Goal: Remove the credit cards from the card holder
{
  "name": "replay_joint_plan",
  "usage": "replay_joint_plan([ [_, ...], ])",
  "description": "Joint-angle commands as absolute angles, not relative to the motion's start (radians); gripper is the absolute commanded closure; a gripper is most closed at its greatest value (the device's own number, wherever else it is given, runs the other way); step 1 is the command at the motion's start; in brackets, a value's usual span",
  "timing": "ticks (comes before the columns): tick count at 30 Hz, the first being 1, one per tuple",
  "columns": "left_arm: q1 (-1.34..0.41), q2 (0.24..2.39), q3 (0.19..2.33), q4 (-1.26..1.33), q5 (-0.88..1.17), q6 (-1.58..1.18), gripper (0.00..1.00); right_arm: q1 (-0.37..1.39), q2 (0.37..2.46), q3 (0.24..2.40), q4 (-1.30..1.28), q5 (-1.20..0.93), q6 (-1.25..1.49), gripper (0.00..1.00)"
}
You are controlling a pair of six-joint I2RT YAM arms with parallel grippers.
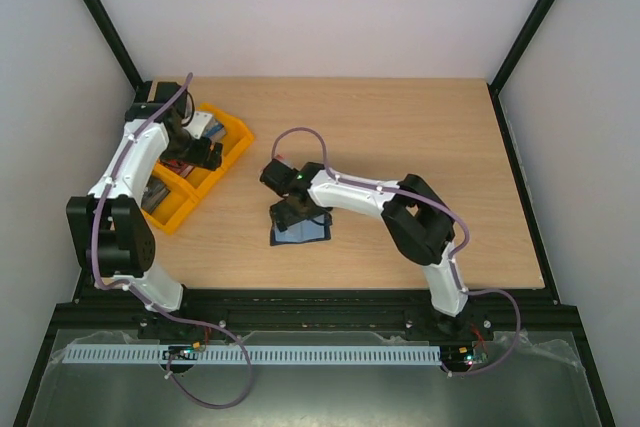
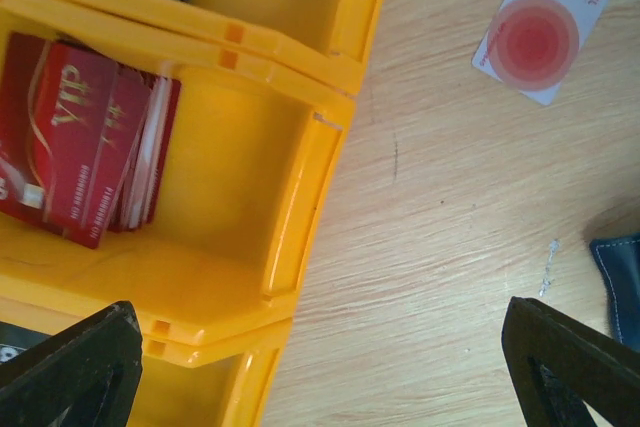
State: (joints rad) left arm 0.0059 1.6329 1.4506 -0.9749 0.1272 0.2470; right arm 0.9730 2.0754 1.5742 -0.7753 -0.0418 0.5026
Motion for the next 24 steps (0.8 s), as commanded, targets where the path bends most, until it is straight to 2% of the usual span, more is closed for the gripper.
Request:
replay_joint_plan([
  [1,0.008,1.606,1.413,-0.961,0.145,0.21,0.01,0.942,1.996,1.51,-0.797,0.059,0.537,0.01],
  [5,0.0,1.607,1.399,-0.951,0.119,0.216,0.01,0.893,1.918,1.411,-0.753,0.026,0.537,0.04],
  [13,-0.021,1.626,1.373,-0.925,0.111,0.216,0.01,0.793,1.728,1.312,-0.666,-0.152,0.421,0.01],
  [17,-0.032,1.623,1.343,-0.885,0.112,0.212,0.01,0.601,1.523,1.255,-0.581,-0.208,0.384,0.01],
  [21,-0.032,1.606,1.314,-0.754,0.1,0.131,0.01,0.379,1.285,1.103,-0.314,-0.168,0.351,0.01],
  [24,-0.048,1.613,1.339,-0.673,0.021,-0.004,0.01,0.267,1.098,0.892,0.02,0.033,0.348,0.01],
])
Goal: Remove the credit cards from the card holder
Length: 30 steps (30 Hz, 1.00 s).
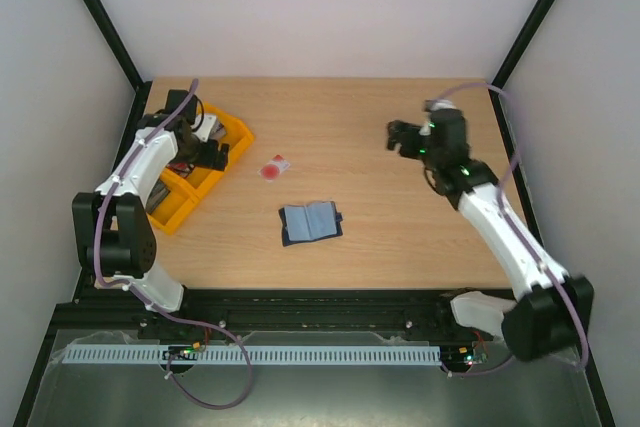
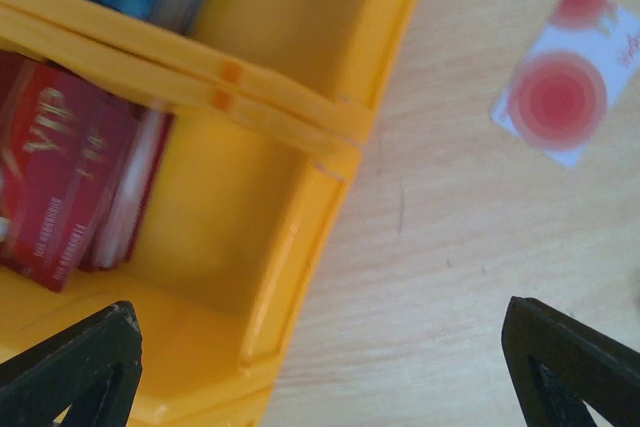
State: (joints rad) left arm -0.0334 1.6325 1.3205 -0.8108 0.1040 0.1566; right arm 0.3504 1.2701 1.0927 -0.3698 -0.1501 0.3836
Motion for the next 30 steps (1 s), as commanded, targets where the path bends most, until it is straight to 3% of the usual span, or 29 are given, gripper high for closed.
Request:
replay_joint_plan([
  [1,-0.06,1.623,1.364,-0.658,-0.038,-0.045,0.01,0.245,1.051,0.807,0.14,0.104,0.335,0.01],
  [6,-0.09,1.627,1.395,-0.461,-0.256,-0.142,0.01,0.199,0.997,0.516,0.572,0.28,0.213,0.01],
  [12,-0.051,1.464,0.937,0.169,-0.337,-0.105,0.01,0.081,1.108,0.342,0.786,0.28,0.209,0.02],
  [17,-0.022,1.511,0.755,0.42,-0.31,-0.054,0.01,0.017,1.222,0.188,1.065,0.247,0.22,0.01],
  [20,-0.015,1.531,0.693,0.516,-0.265,-0.094,0.01,0.015,1.301,0.146,1.197,0.193,0.222,0.01],
  [25,-0.044,1.551,0.545,0.771,-0.246,-0.06,0.01,0.01,1.372,0.183,1.208,0.184,0.2,0.01],
  [30,-0.049,1.589,0.52,0.845,-0.209,-0.041,0.01,0.009,1.488,0.221,1.243,0.164,0.197,0.02],
])
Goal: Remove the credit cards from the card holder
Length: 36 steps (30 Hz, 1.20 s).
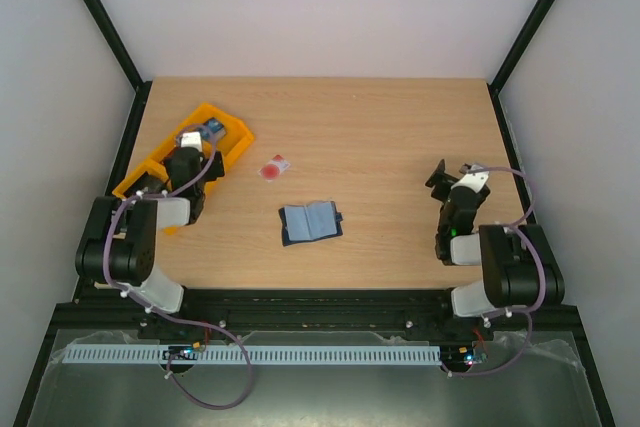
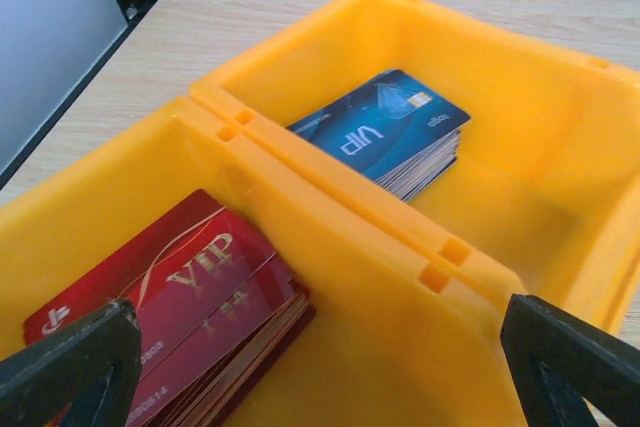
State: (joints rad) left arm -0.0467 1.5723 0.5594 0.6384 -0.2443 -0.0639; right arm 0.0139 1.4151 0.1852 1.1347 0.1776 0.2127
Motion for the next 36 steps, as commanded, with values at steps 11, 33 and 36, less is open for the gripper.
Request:
replay_joint_plan([
  [11,-0.073,1.529,0.328,1.164,-0.383,-0.072,0.01,0.009,1.518,0.246,1.215,0.108,0.164,0.01],
  [33,-0.035,1.539,0.134,1.512,-0.201,-0.05,0.01,0.011,1.526,0.213,1.293,0.121,0.168,0.01],
  [36,-0.037,1.543,0.203,1.384,-0.266,-0.081,0.01,0.011,1.526,0.213,1.293,0.121,0.167,0.01],
])
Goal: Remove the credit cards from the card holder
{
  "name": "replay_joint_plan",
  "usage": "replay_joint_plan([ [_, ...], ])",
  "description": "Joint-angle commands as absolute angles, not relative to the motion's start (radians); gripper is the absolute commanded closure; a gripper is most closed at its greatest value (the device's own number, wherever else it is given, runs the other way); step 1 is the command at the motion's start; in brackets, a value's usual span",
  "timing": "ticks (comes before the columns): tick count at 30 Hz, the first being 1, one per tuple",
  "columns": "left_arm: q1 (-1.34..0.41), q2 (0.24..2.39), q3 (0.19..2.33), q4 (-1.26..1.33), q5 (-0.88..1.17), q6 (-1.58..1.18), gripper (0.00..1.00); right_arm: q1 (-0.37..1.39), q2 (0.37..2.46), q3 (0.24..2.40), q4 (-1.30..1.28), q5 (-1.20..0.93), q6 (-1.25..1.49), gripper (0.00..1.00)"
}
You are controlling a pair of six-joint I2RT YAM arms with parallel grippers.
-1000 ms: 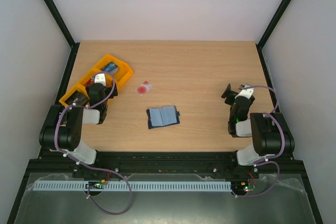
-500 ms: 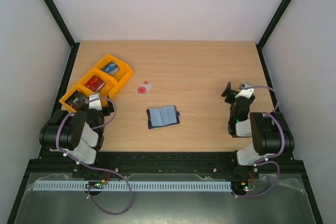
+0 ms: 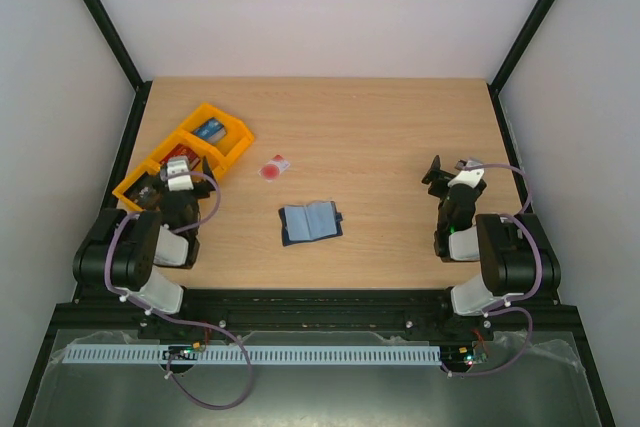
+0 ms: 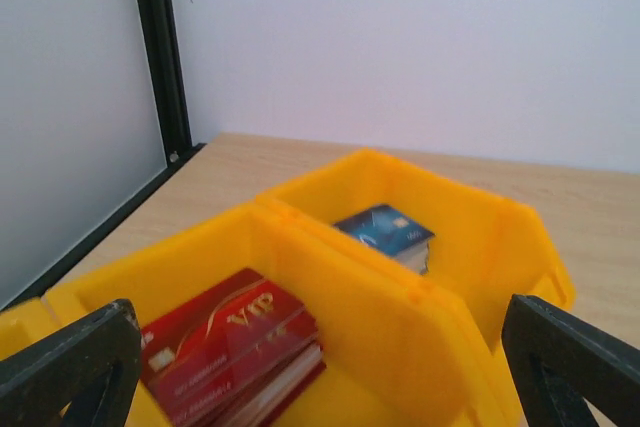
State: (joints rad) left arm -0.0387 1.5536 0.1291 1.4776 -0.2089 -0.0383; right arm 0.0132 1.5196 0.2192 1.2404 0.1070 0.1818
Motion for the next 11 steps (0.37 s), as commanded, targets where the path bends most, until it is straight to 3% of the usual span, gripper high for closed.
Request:
replay_joint_plan([
  [1,-0.038,1.542,0.209,1.372,-0.273,-0.081,0.01,0.011,1.527,0.213,1.293,0.122,0.167,0.01],
  [11,-0.043,1.542,0.202,1.386,-0.27,-0.072,0.01,0.011,1.527,0.216,1.29,0.12,0.167,0.01],
])
